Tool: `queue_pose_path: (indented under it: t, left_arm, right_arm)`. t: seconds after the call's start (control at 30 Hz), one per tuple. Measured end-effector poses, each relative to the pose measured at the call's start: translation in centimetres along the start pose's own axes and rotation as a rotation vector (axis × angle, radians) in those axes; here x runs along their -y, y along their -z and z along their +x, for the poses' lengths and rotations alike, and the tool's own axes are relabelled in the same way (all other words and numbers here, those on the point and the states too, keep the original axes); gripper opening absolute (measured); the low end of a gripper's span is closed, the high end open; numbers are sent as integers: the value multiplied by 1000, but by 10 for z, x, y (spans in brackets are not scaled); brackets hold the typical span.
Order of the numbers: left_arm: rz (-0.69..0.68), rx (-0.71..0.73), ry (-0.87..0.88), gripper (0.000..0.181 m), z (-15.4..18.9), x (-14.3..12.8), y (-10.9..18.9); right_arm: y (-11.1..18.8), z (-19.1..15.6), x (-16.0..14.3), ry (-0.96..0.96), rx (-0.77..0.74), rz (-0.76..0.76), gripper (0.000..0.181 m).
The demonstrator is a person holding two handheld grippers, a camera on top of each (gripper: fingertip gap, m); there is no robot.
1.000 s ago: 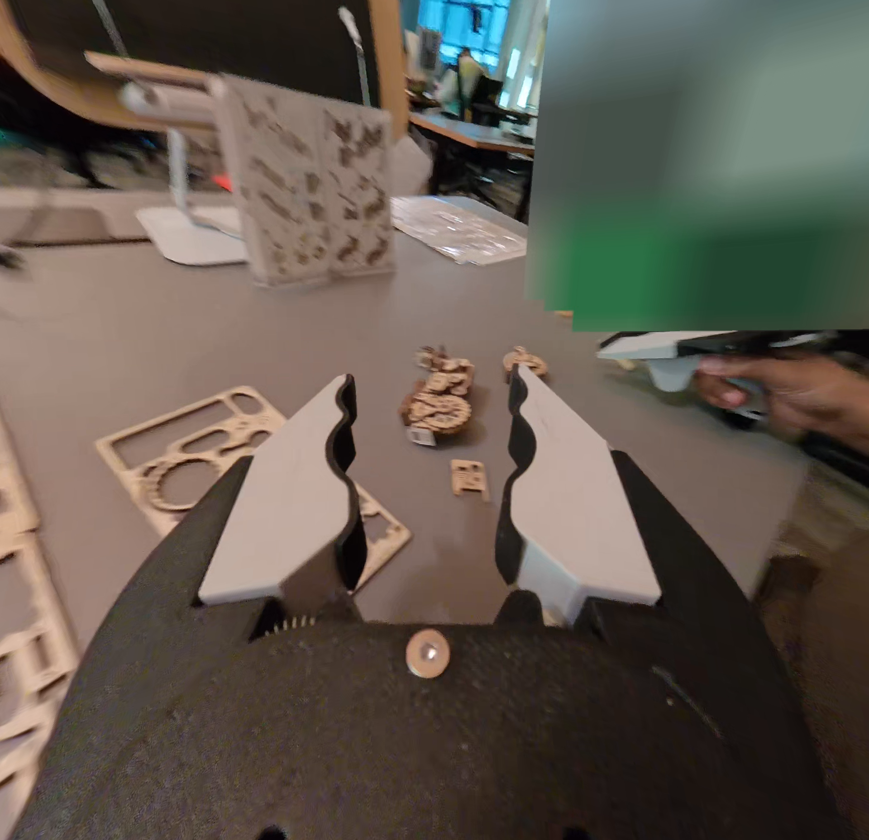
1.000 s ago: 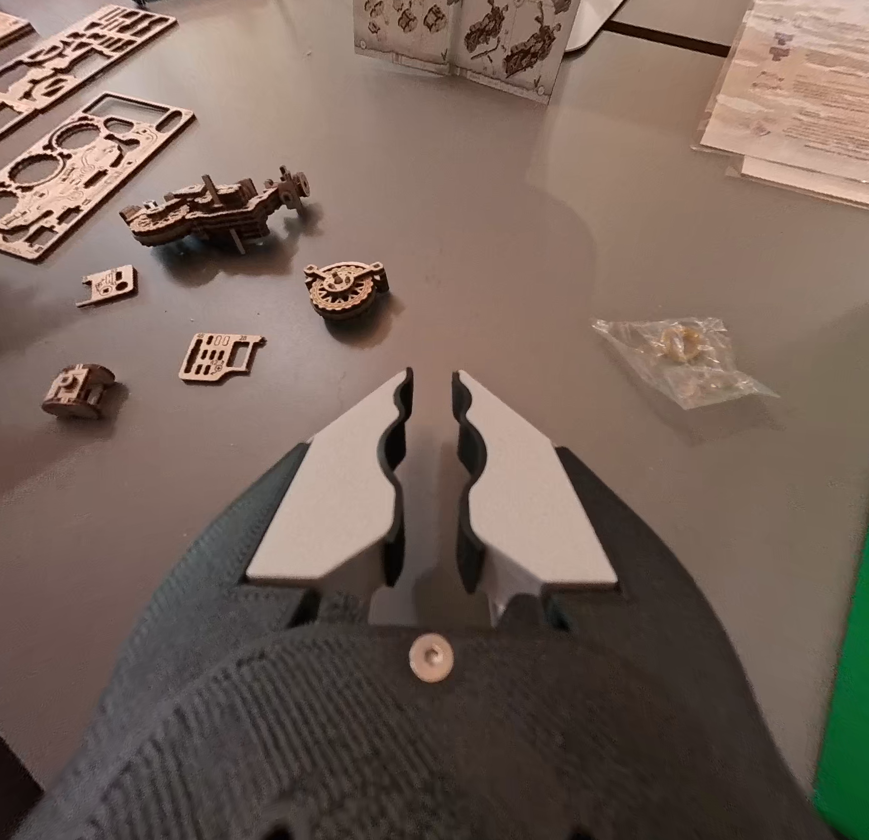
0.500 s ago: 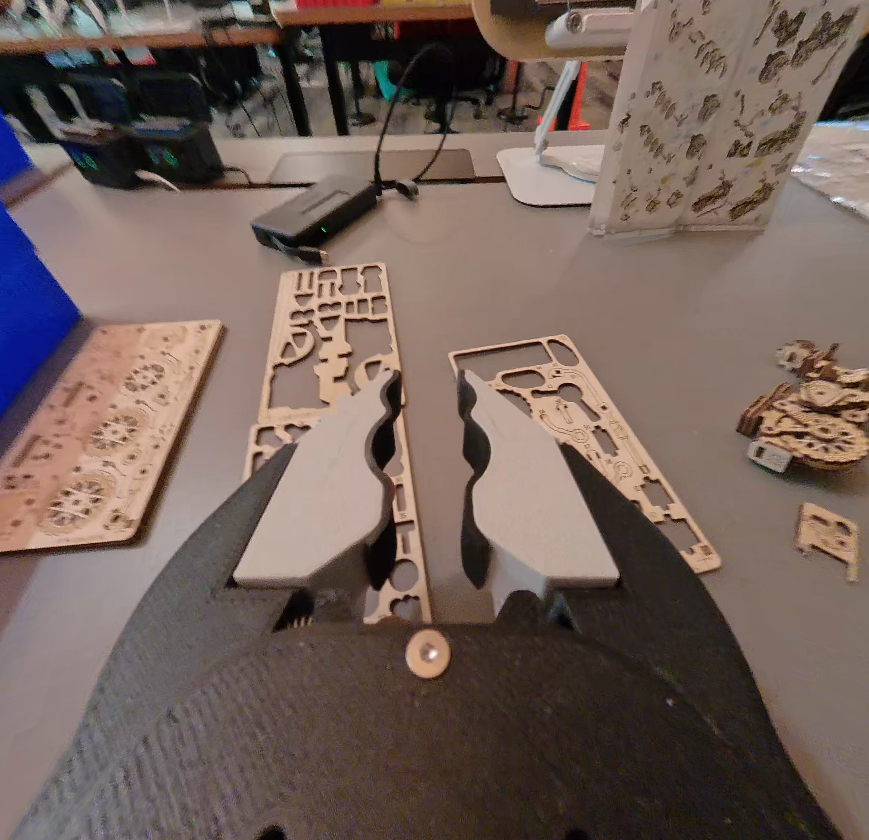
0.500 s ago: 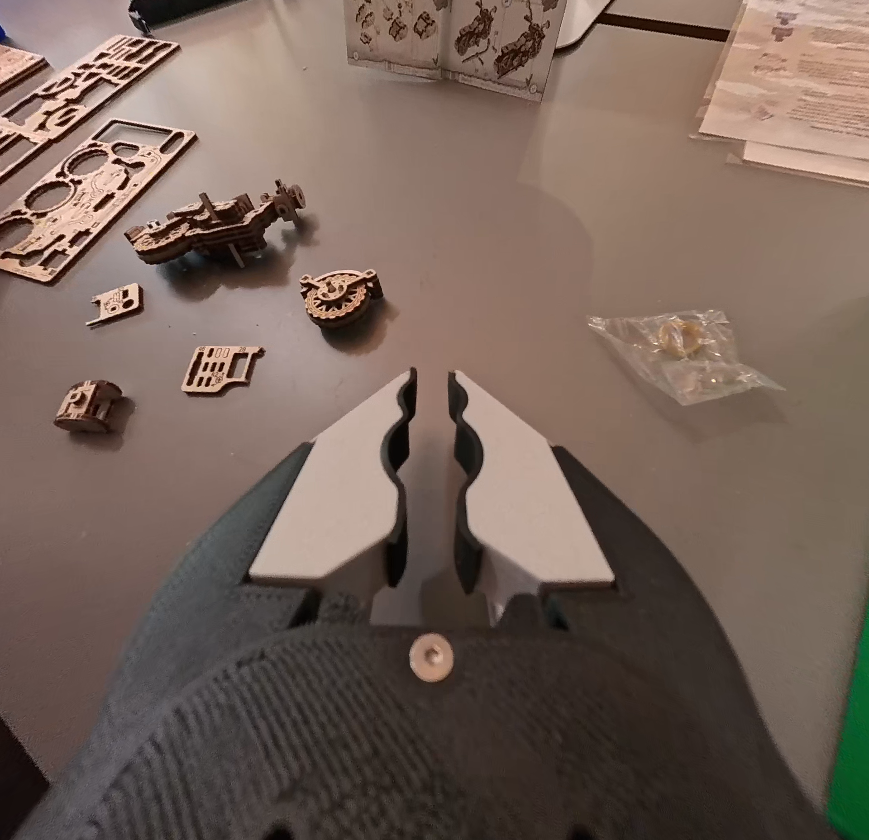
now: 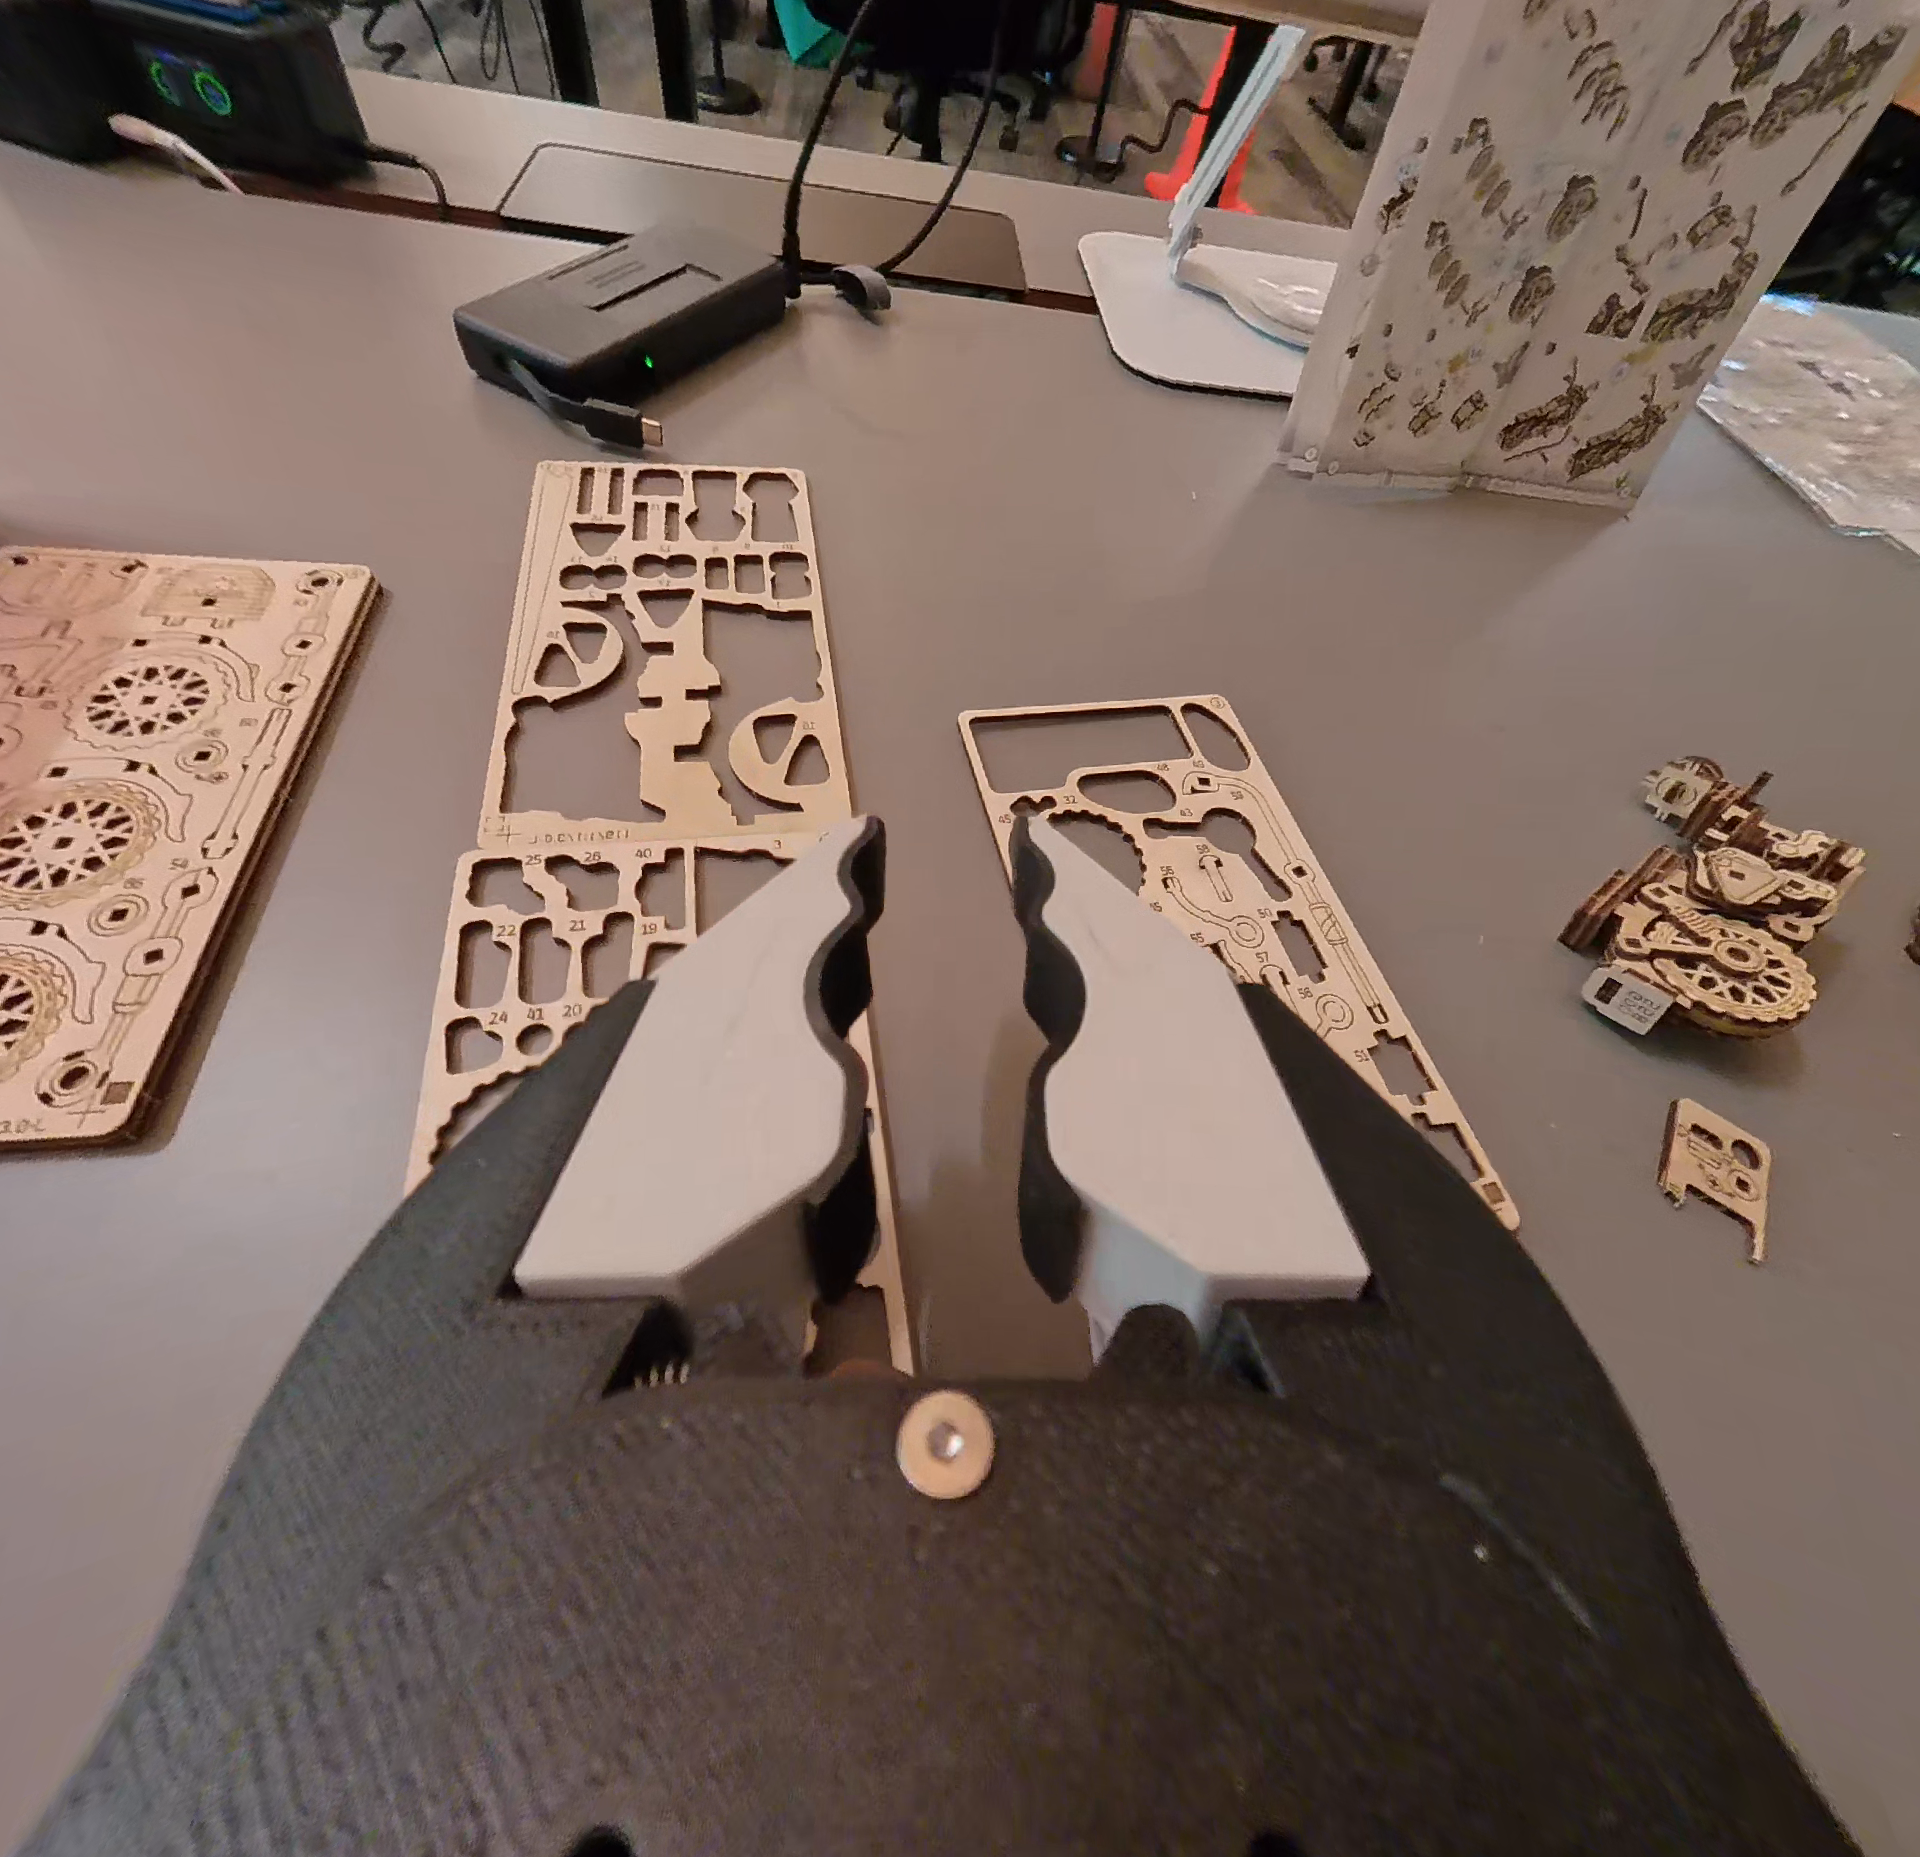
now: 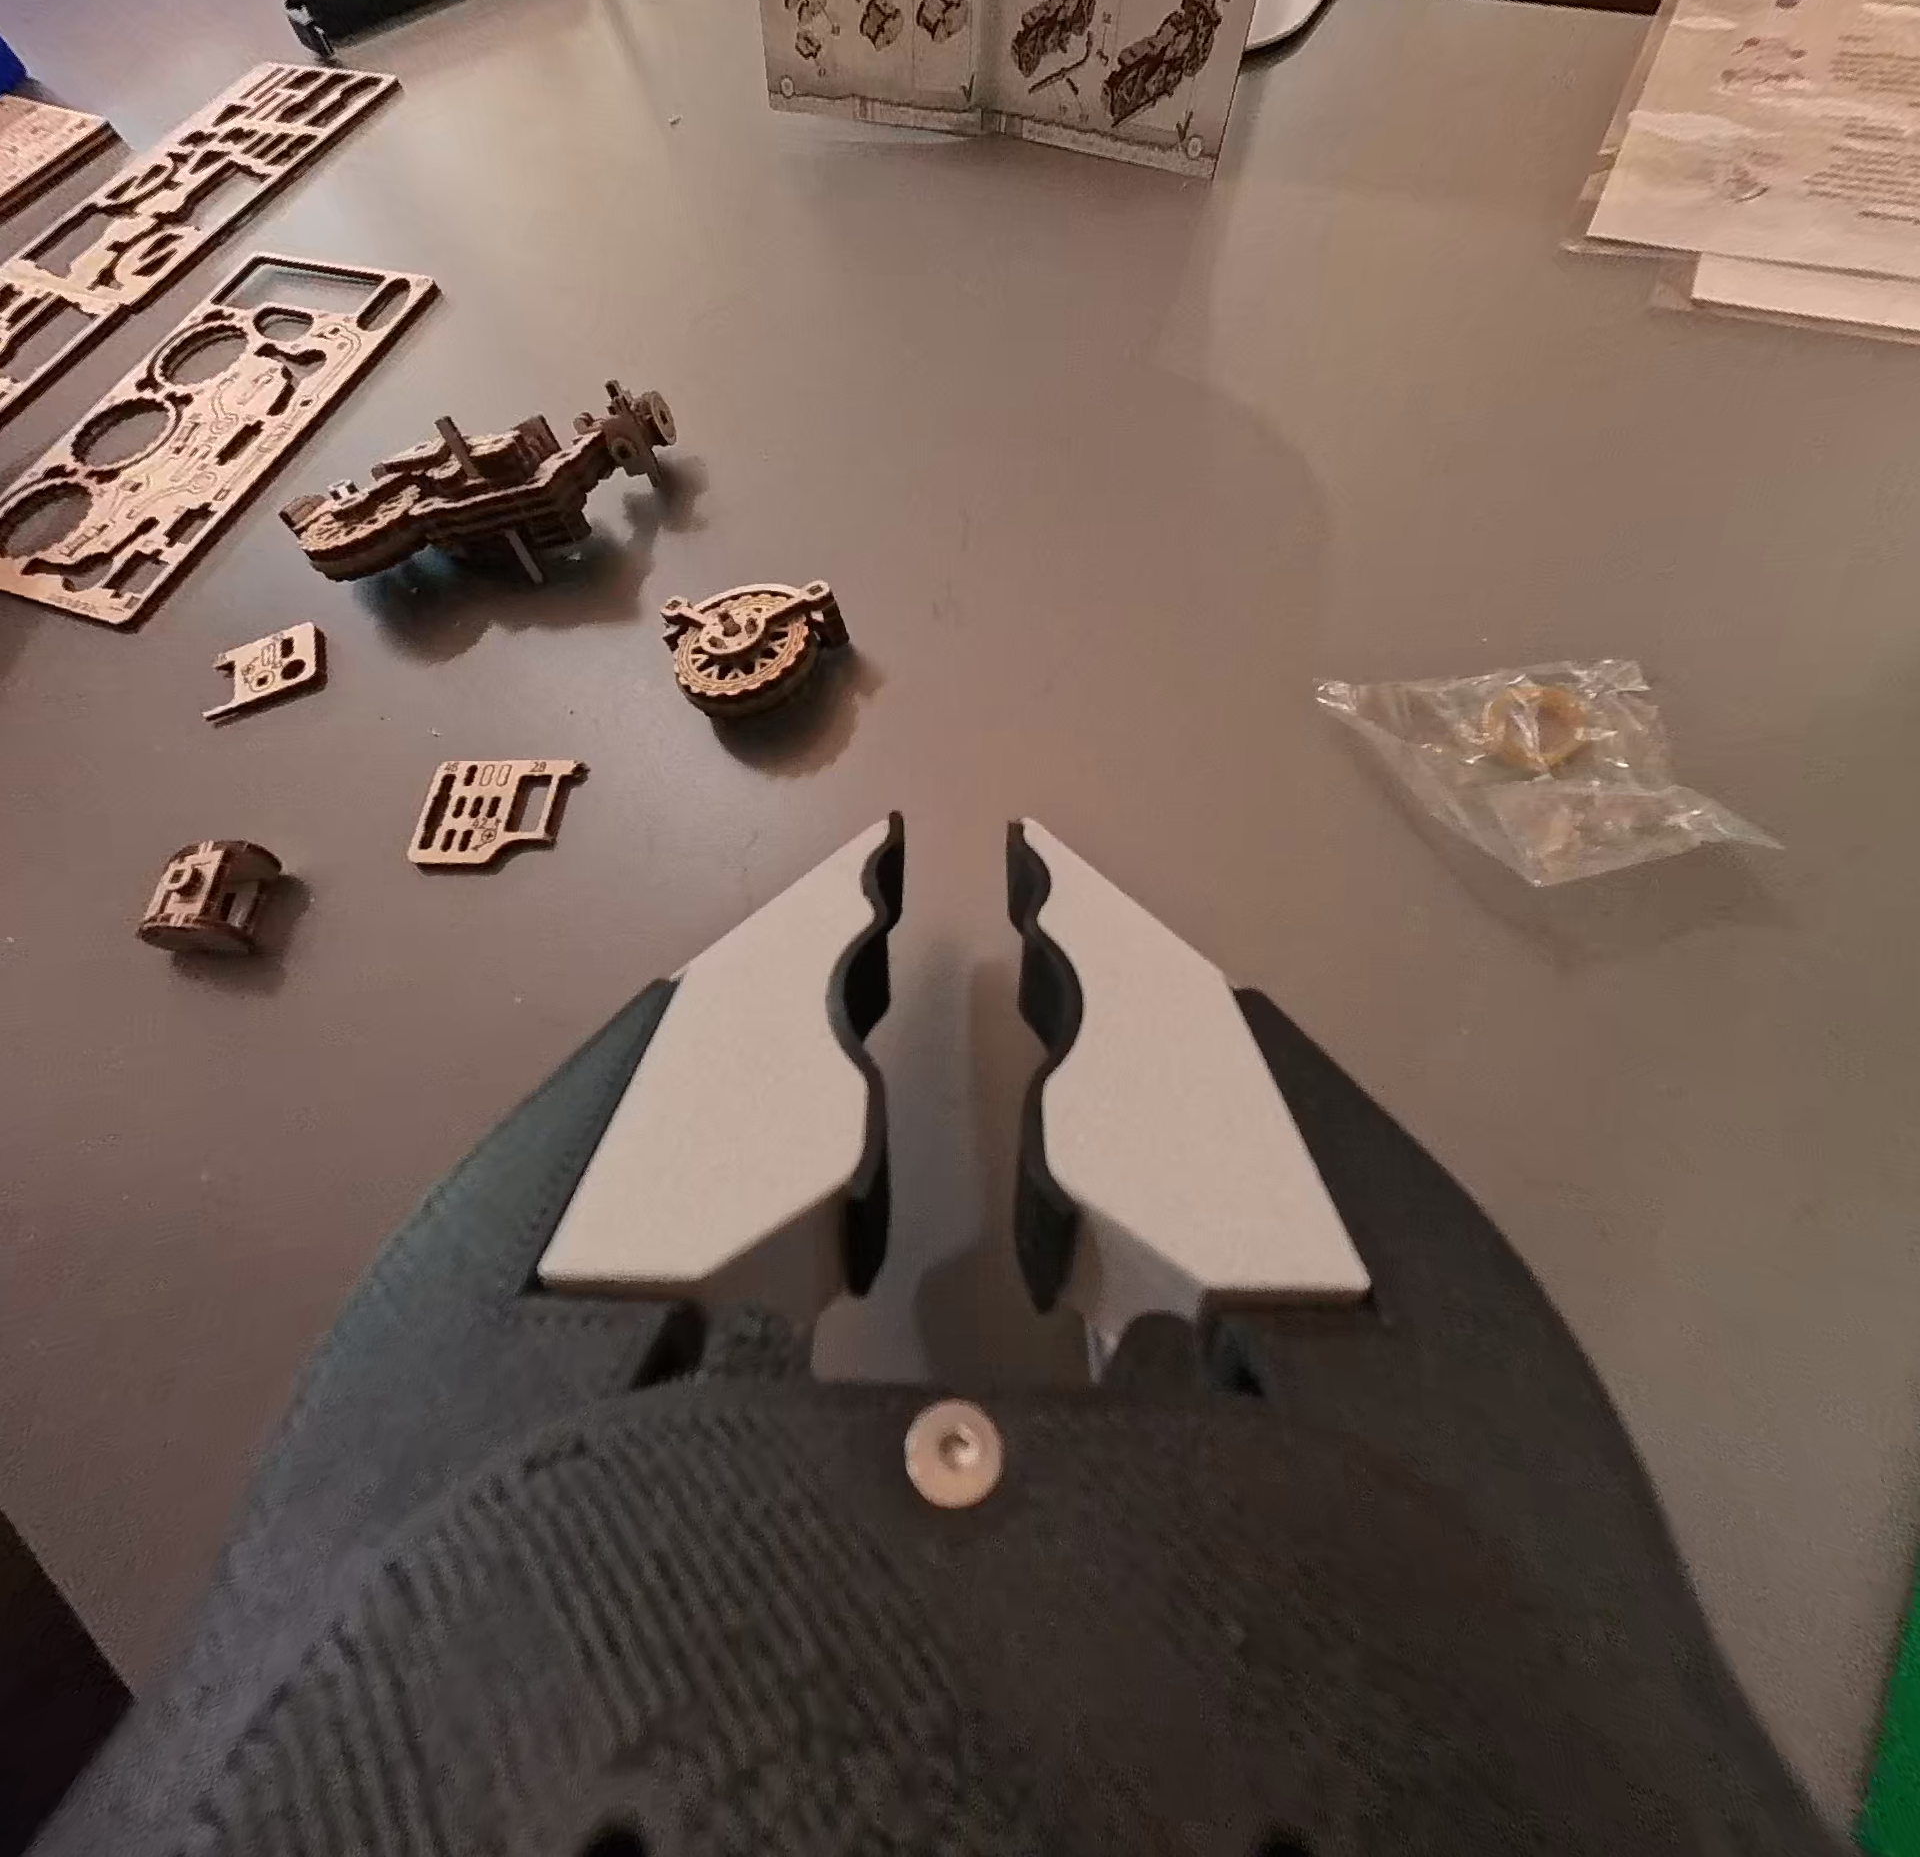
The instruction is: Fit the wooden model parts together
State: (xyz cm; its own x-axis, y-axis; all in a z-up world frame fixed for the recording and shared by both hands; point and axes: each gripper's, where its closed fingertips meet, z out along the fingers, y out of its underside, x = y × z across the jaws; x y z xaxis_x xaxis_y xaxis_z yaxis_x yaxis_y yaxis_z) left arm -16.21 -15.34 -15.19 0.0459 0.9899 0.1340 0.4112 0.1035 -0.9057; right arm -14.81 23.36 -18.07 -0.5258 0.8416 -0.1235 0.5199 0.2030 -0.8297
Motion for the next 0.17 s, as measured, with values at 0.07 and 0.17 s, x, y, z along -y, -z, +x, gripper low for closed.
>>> queue_pose_path:
  t: [0.07, 0.17]
  left_arm:
    - [-9, 1, 20, 19, -1, -2, -1]
    - [-17, 6, 45, 15, -3, -3, -1]
  right_arm:
    - [0, 0, 0, 0, 2, -2, 19]
    - [0, -1, 0, -1, 6, -2, 20]
